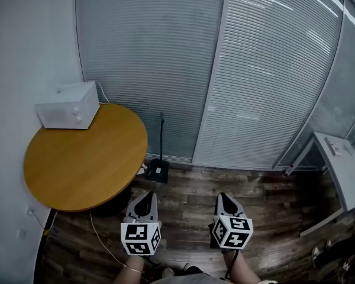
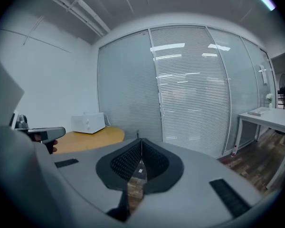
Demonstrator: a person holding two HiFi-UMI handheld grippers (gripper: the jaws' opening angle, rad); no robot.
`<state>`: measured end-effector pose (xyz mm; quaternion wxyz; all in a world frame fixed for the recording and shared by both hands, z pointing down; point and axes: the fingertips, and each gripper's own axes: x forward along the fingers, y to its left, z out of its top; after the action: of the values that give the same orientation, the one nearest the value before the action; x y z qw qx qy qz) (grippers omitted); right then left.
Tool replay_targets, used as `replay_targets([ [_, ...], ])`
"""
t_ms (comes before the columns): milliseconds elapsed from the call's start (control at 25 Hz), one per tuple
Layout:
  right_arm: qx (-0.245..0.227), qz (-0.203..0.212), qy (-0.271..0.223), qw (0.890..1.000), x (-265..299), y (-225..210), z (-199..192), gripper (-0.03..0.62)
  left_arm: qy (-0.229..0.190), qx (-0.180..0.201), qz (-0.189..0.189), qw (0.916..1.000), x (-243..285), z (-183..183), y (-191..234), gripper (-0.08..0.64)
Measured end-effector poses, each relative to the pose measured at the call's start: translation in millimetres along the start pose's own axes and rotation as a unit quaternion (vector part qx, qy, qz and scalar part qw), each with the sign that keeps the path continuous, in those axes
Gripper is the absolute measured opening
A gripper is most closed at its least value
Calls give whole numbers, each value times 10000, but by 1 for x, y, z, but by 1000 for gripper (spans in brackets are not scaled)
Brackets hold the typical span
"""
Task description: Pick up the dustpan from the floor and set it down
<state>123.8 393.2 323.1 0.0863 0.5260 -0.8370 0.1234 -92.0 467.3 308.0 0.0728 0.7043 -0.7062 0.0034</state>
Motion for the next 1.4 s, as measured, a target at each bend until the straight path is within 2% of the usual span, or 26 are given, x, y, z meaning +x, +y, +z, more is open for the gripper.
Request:
replay_targets([
  [240,98,-46,129,9999,16,-8,-5,32,133,-2,39,9999,13,-11,8,17],
  [560,93,-6,167,9998,56,-21,4,32,93,-33,80,9999,49,-4,12,17],
  [1040,261,149,20,9995,153,-61,45,32,127,352,17,9993,144,24,2,17],
  [1400,326,218,174,9991,216,-93,55,32,244,270,164,9992,213,22,11,17],
])
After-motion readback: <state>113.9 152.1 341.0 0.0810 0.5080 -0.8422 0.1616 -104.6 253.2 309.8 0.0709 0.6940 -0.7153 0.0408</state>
